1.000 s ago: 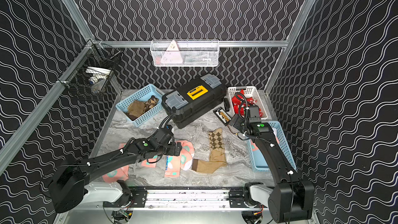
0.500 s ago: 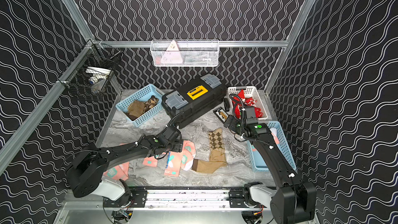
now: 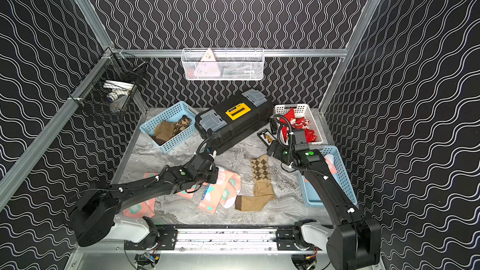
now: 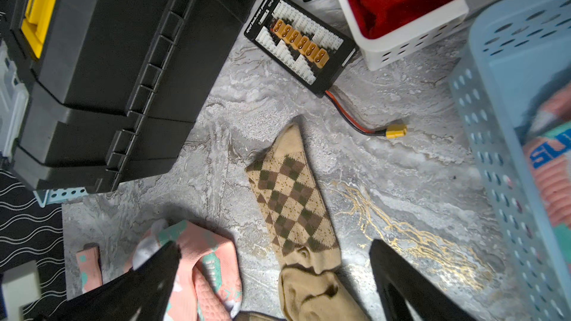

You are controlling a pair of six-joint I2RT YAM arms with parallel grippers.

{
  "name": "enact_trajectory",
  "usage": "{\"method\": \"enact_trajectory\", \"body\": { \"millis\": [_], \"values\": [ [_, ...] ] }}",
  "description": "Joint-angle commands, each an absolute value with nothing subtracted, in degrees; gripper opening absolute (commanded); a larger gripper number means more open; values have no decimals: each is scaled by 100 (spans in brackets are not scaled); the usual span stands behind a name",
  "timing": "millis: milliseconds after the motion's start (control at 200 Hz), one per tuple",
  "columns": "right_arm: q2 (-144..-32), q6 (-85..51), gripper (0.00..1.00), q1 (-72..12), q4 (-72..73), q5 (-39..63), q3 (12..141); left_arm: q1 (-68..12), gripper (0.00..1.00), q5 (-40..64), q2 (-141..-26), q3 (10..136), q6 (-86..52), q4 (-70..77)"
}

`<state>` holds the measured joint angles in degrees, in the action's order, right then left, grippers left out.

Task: Sort the socks into the basket by color
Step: Pick up the sock at the center of the board.

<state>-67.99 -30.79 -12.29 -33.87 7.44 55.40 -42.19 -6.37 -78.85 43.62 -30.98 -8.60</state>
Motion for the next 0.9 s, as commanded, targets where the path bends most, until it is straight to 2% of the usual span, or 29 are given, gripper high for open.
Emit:
{"method": "enact_trajectory", "body": {
  "millis": [0, 315, 691, 896],
  "values": [
    [-6801, -3003, 97, -1266, -3147, 1084, 5490, -4243, 0, -277, -7528, 4259, -2908, -447],
    [-6969, -2771, 97, -1759, -2439, 2346, 5282, -4272, 0, 342, -6542, 4042, -2760, -179],
    [-7402, -2885, 100, -2362, 25, 4433, 4588, -4272, 0, 923, -5816, 4111, -2648, -83],
    [-7699, -3096, 99, -2938, 675, 5350, 4610, -4279, 0, 951, -5740, 4235, -2584, -154]
  ]
}}
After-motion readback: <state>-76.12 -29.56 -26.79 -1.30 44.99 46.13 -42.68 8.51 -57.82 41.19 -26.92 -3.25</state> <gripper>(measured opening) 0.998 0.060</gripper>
